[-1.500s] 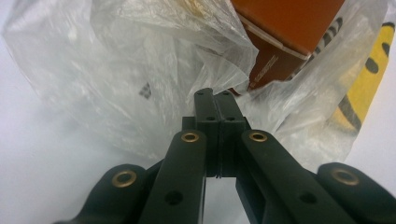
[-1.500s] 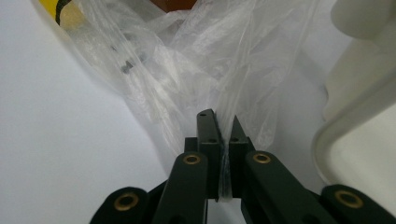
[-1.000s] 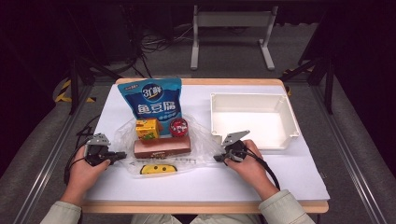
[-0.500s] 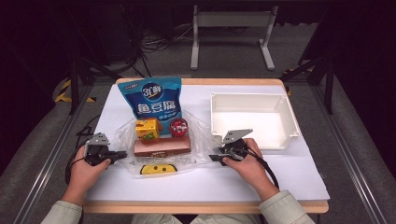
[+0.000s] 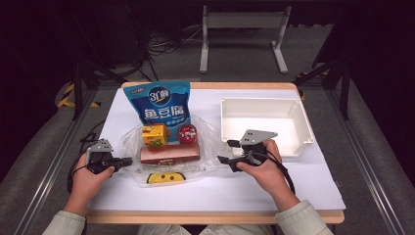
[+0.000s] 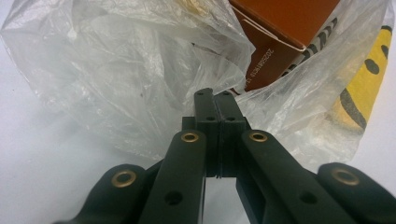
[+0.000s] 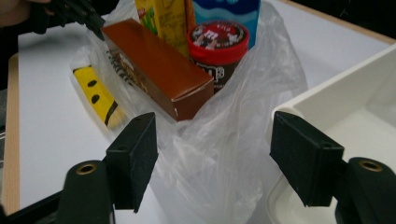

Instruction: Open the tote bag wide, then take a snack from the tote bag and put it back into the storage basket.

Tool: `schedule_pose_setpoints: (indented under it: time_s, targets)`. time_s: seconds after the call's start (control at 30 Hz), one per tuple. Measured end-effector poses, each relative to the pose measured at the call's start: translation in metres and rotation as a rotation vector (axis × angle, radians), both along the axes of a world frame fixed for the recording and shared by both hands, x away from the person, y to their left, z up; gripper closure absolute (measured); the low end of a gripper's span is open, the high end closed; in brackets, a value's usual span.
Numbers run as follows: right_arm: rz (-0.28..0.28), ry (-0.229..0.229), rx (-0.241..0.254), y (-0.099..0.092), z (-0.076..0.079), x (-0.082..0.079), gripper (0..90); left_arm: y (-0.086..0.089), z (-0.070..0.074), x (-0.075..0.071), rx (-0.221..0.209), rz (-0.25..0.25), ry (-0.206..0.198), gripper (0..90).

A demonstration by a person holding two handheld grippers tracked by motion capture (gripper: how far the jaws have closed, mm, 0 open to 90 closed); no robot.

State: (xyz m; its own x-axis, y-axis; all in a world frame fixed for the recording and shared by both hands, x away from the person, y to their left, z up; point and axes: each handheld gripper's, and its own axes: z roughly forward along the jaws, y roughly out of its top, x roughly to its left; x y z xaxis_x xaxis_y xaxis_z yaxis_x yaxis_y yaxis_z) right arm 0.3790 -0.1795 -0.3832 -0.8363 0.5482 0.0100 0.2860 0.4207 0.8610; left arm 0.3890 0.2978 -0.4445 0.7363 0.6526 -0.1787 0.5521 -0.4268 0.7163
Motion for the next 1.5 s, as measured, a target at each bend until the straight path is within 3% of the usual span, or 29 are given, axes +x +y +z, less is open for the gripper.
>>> schedule_pose_setpoints:
  time_s: [0.13,0.27,0.6,0.7,1.0,1.23,1.5]
  targets:
    - [0.011,-0.009,0.017,0.001,0.013,0.001,31.2,0.001,0.001,-0.001,-0.019,-0.001,-0.013,90.0]
    - [0.031,-0.022,0.016,0.006,0.028,0.004,31.5,0.002,0.005,-0.005,-0.051,-0.002,-0.030,83.7]
    - [0.103,-0.017,-0.024,0.024,0.051,0.015,37.3,0.008,0.012,-0.012,-0.097,-0.009,-0.048,73.0]
    - [0.124,-0.005,-0.030,0.028,0.053,0.017,39.3,0.010,0.014,-0.015,-0.101,-0.010,-0.059,69.6]
    - [0.194,0.012,-0.076,0.052,0.057,0.028,42.0,0.023,0.021,-0.022,-0.178,-0.008,-0.093,62.1]
    - [0.242,0.031,-0.098,0.070,0.060,0.038,41.2,0.020,0.031,-0.027,-0.237,-0.031,-0.158,59.4]
    - [0.272,0.049,-0.118,0.083,0.060,0.047,38.6,0.020,0.036,-0.030,-0.256,-0.025,-0.186,54.7]
